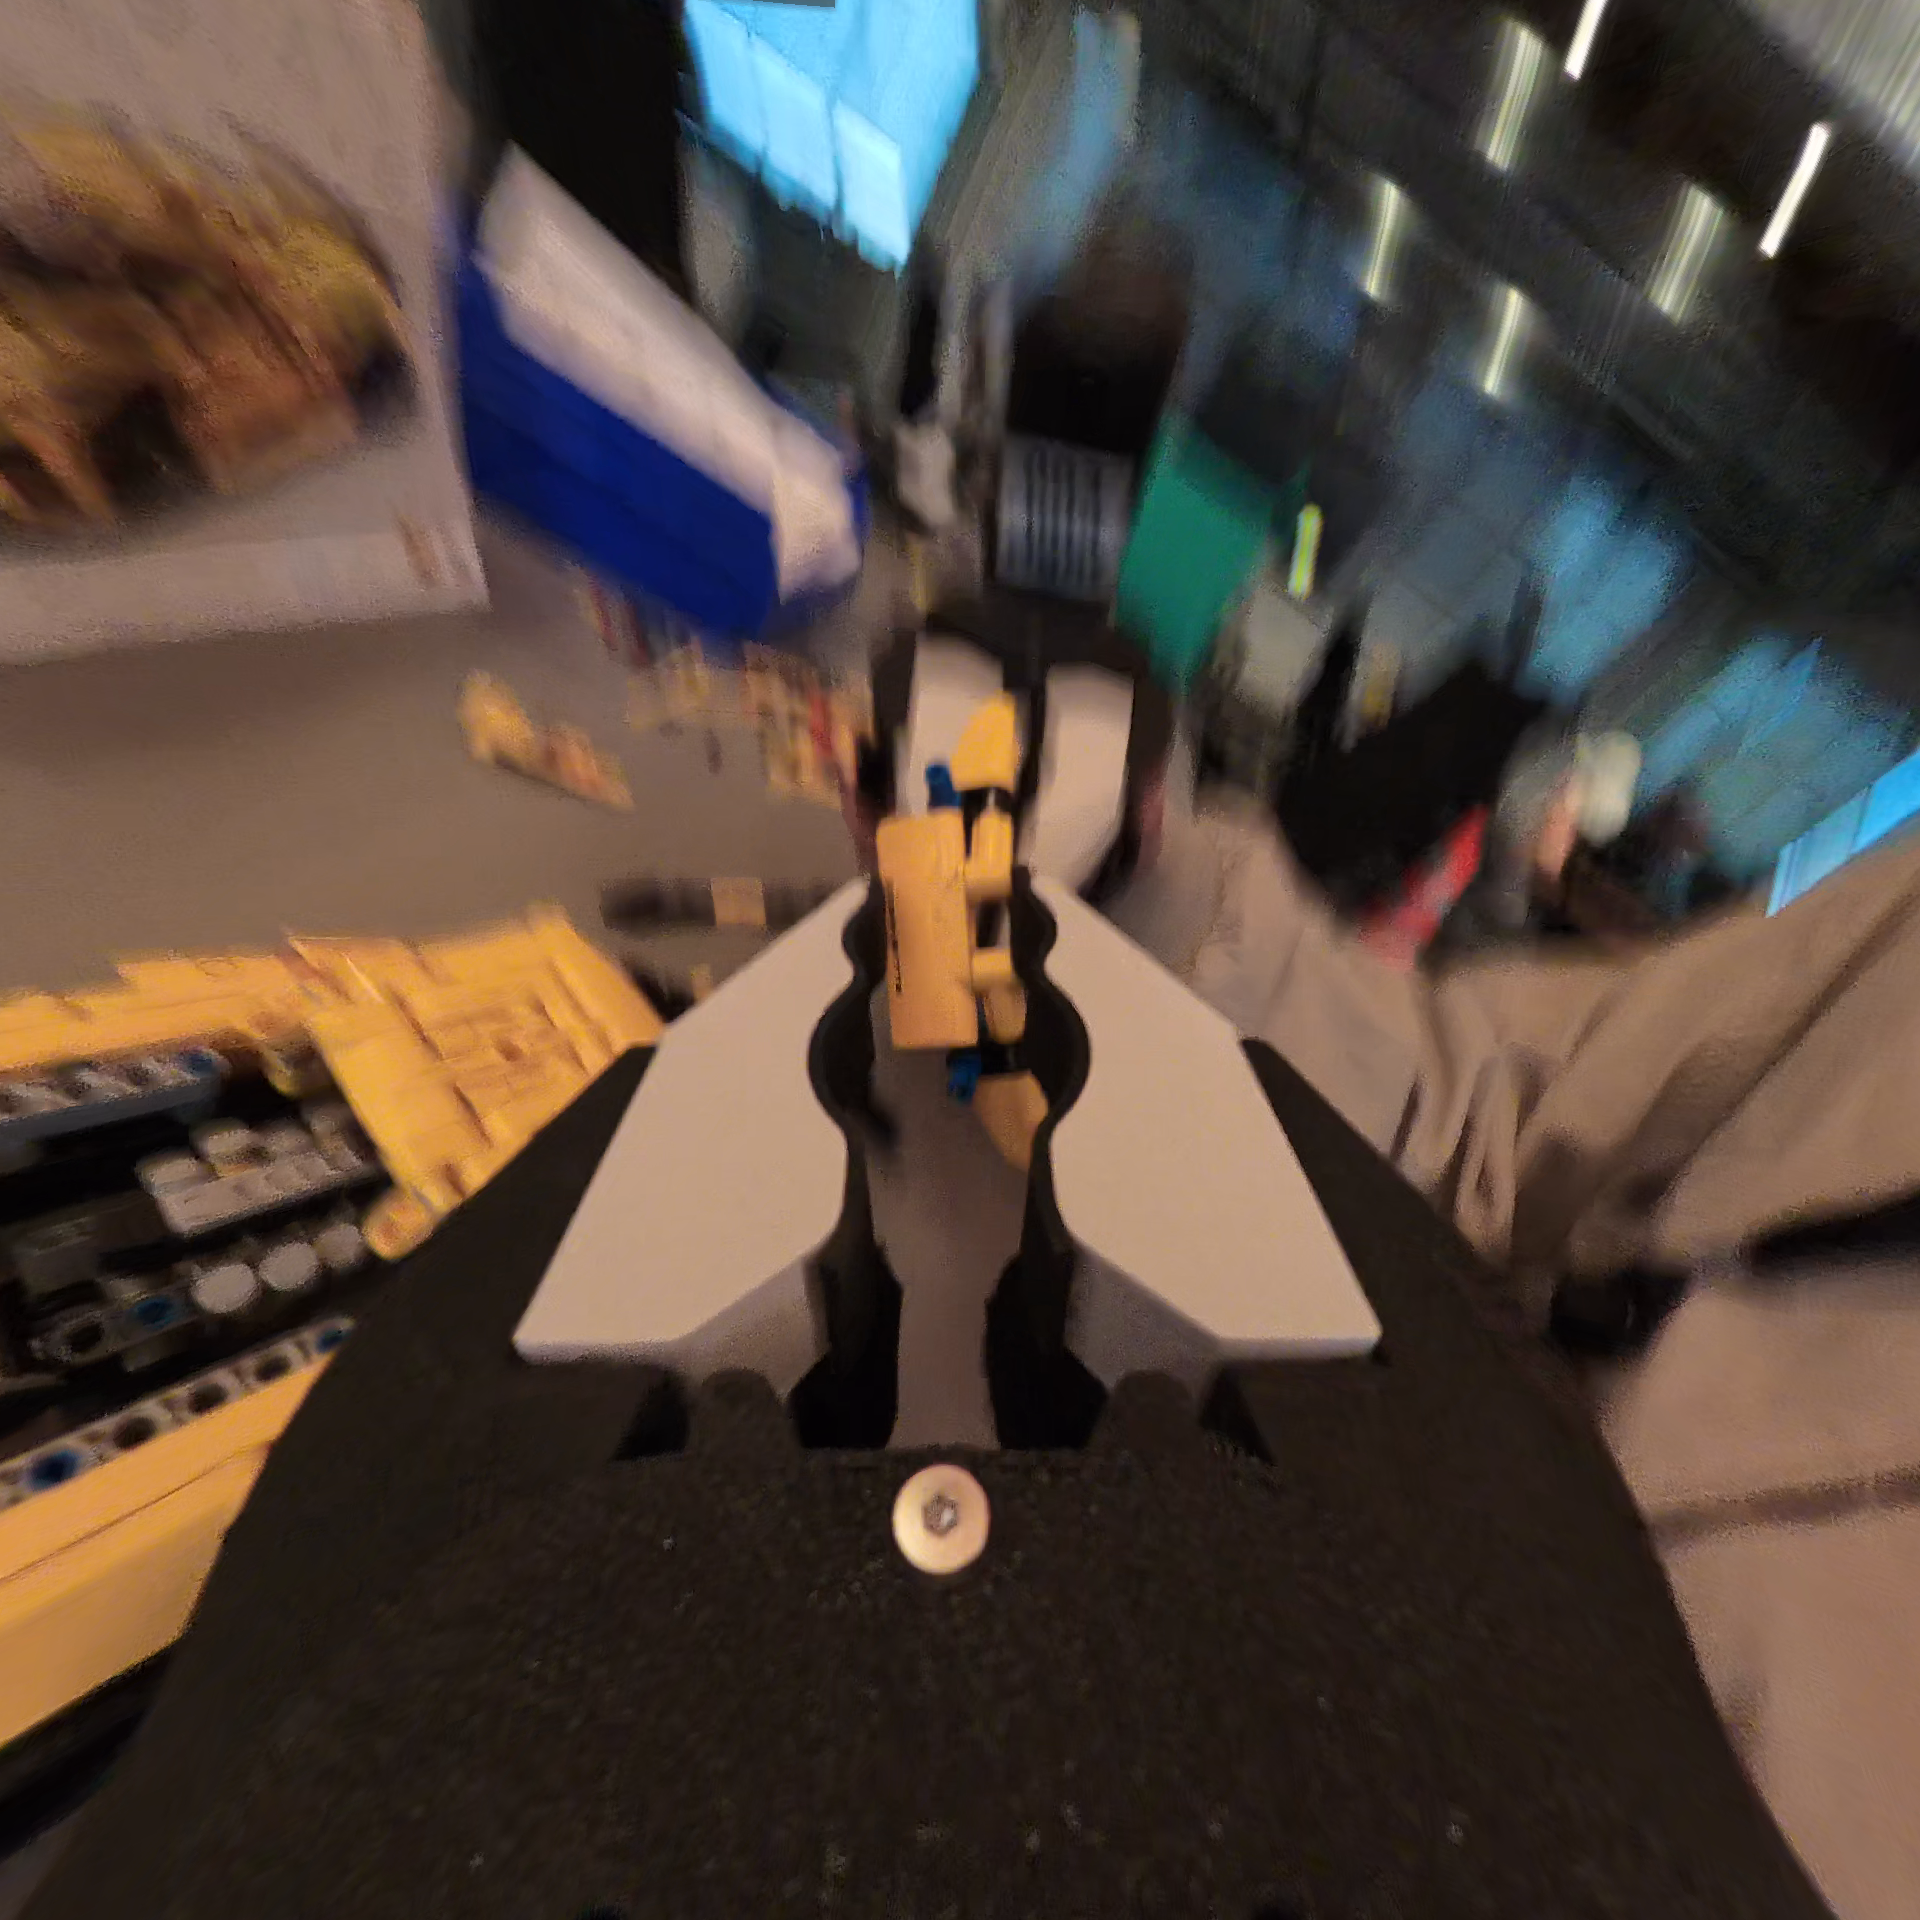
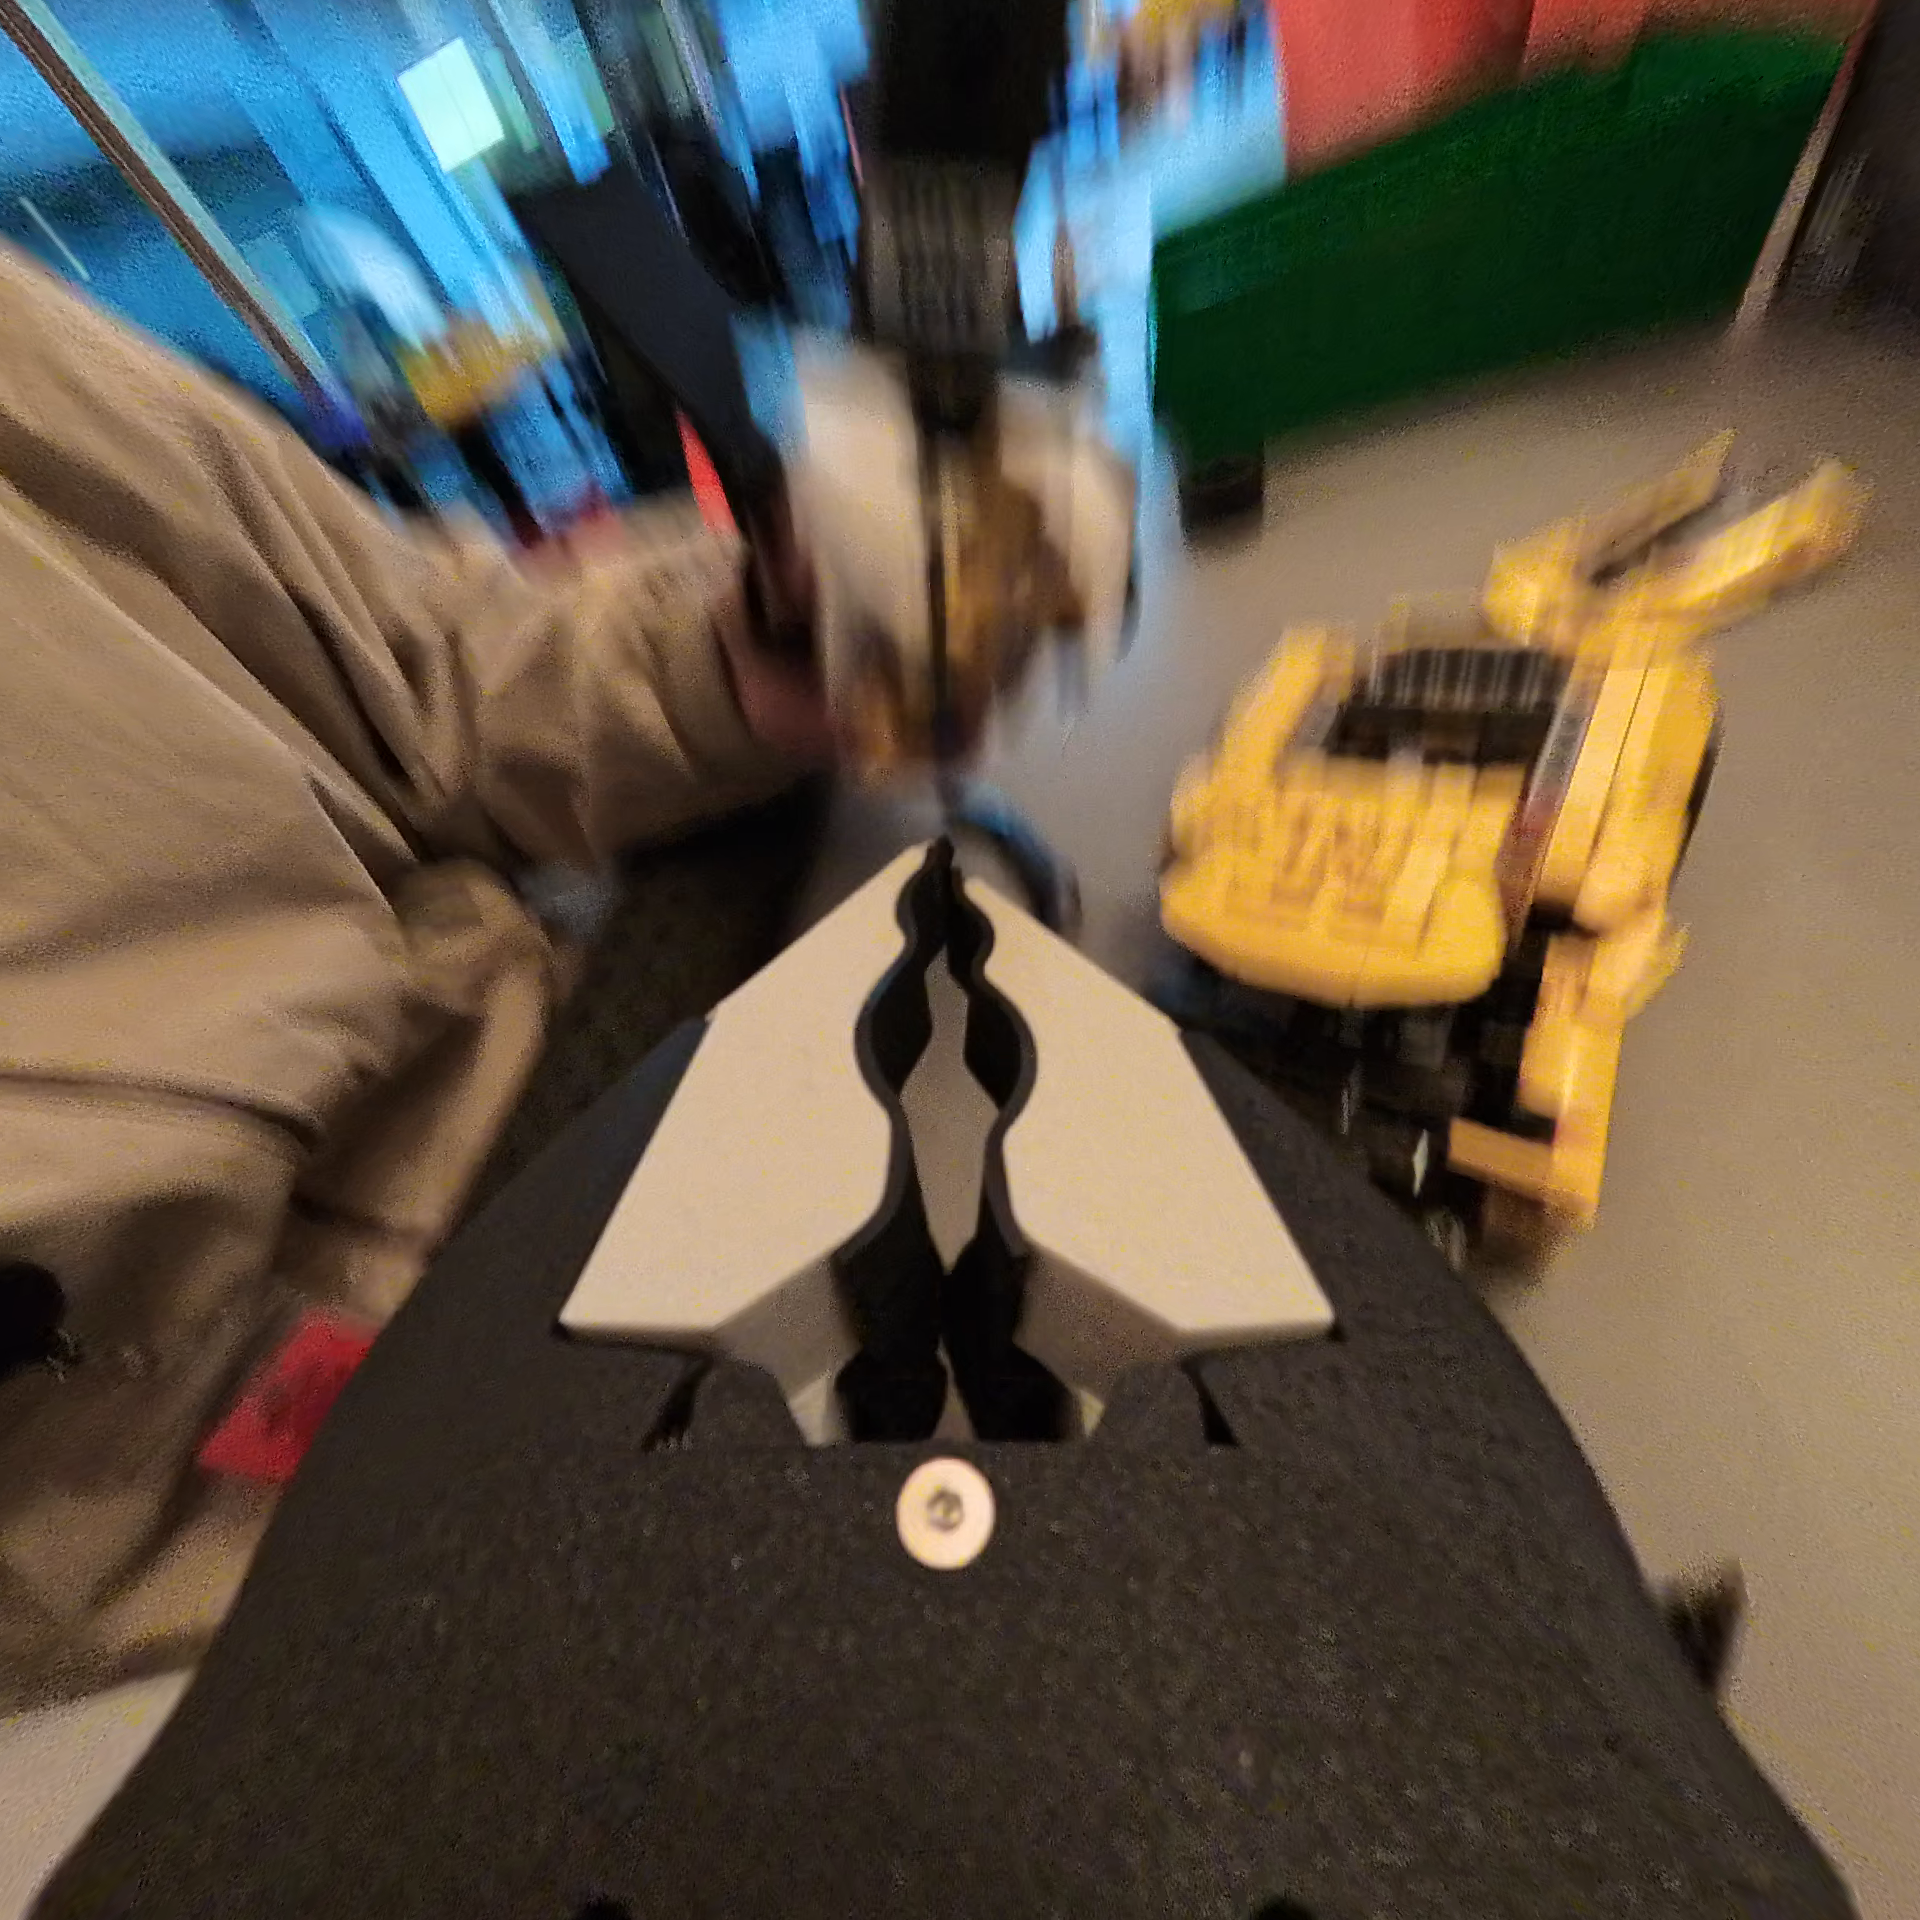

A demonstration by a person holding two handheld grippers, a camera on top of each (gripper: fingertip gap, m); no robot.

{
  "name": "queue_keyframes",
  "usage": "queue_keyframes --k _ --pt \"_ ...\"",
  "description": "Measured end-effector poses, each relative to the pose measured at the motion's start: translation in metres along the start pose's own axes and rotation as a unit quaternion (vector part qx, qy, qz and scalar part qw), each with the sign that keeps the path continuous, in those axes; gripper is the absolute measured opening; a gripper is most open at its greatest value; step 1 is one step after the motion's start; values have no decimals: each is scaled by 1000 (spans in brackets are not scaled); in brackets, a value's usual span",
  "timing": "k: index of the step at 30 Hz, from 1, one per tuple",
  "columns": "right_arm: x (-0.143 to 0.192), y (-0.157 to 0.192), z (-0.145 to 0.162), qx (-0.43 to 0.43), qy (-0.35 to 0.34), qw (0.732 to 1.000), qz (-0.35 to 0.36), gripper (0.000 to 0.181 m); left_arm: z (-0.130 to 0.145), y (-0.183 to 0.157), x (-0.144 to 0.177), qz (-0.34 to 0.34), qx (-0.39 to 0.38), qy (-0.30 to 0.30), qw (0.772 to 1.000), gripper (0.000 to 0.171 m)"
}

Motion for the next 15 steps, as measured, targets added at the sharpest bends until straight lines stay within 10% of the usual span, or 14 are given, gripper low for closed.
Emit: queue_keyframes --k 2,5,15 --pt "-14 -5 20 -20 47 999 1 0 -49 6 43 22 27 -141 989 22" --pt "-10 -8 13 -17 36 999 12 0 -52 18 60 -50 -40 -89 994 22" --pt "30 -15 -45 68 -215 969 103 11 -23 21 43 27 26 -67 997 23"
Point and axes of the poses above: each gripper's, where its closed fingertips meet, x back along the fingers, z out of its underside, y = z × x across the jaws, the point moved 4 cm from there along x, back along the fingers, and after that the axes turned 2 degrees about y, right-handed, at the moved point
